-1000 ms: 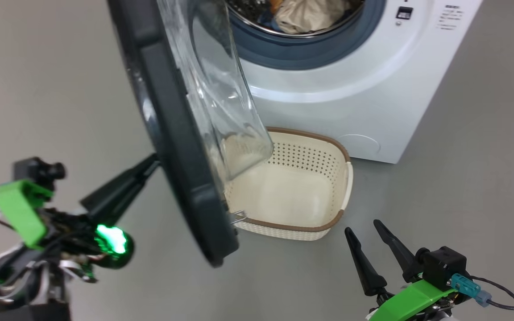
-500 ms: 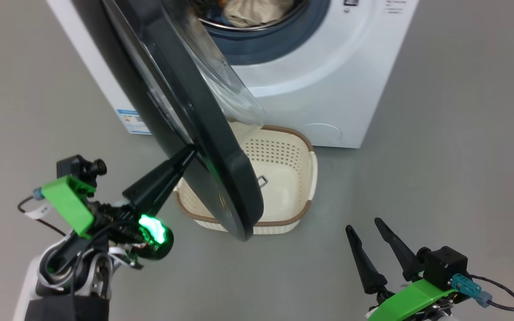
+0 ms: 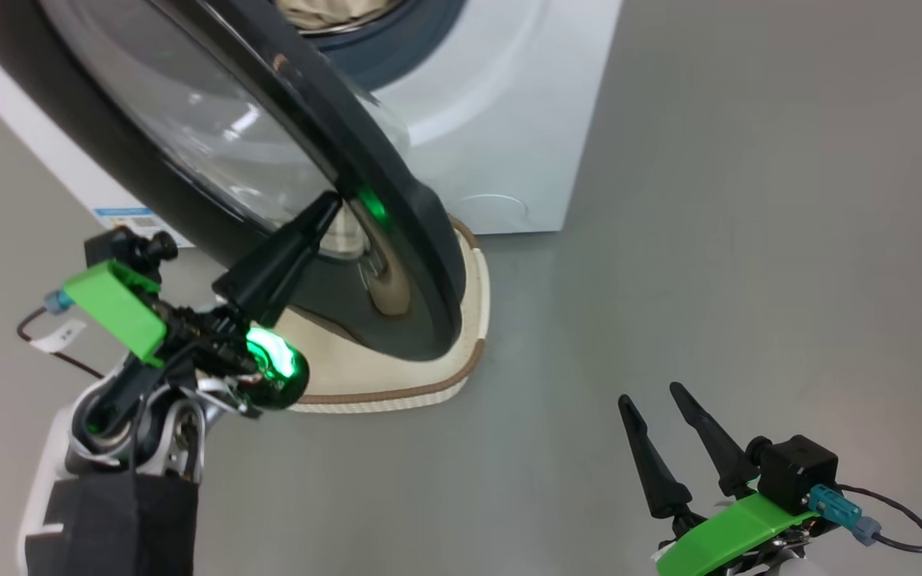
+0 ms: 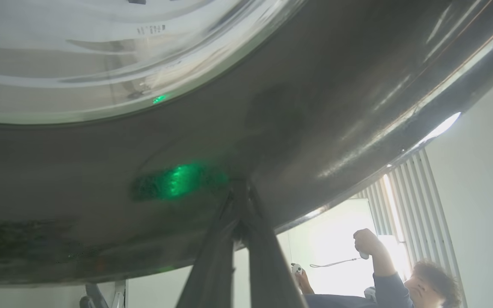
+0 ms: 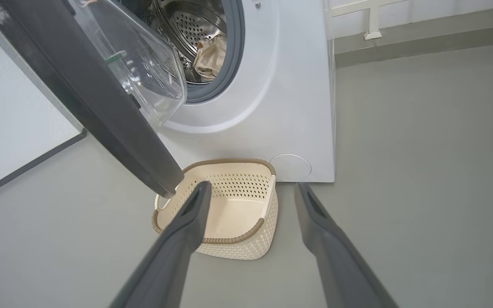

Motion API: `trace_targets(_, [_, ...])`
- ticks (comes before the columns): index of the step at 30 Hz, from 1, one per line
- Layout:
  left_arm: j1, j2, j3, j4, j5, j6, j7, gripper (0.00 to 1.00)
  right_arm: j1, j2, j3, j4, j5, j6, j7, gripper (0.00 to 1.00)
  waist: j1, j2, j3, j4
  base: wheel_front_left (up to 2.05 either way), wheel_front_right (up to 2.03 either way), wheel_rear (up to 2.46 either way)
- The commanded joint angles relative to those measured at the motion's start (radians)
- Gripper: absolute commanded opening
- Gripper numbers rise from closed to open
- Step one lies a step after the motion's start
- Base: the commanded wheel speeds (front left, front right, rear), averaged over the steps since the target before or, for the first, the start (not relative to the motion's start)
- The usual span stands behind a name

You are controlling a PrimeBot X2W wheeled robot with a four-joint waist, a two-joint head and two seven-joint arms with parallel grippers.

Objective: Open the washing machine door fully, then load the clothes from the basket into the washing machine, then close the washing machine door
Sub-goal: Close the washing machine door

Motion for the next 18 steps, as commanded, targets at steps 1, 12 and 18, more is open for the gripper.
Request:
trace_targets(1, [-0.04, 0.014, 0.027, -0.017, -0.001, -0.009, -0.006, 0.0, -0.03, 0.009, 0.026, -0.018, 0.011, 0.002, -0.013, 1.0, 0.0, -0.0001, 0.025, -0.035, 0.0, 0.0, 0.0])
trace_targets(12, [-0.119, 0.014, 0.046, 0.024, 0.013, -0.01, -0.064, 0.0, -0.053, 0.011, 0.03, -0.006, 0.019, 0.002, -0.023, 1.0, 0.0, -0.0001, 0.057, -0.094, 0.0, 0.0, 0.0])
trace_targets(18, [-0.126, 0.014, 0.055, 0.036, 0.022, -0.01, -0.082, 0.0, -0.056, 0.011, 0.027, -0.003, 0.028, 0.002, -0.024, 1.0, 0.0, -0.0001, 0.056, -0.101, 0.0, 0.0, 0.0])
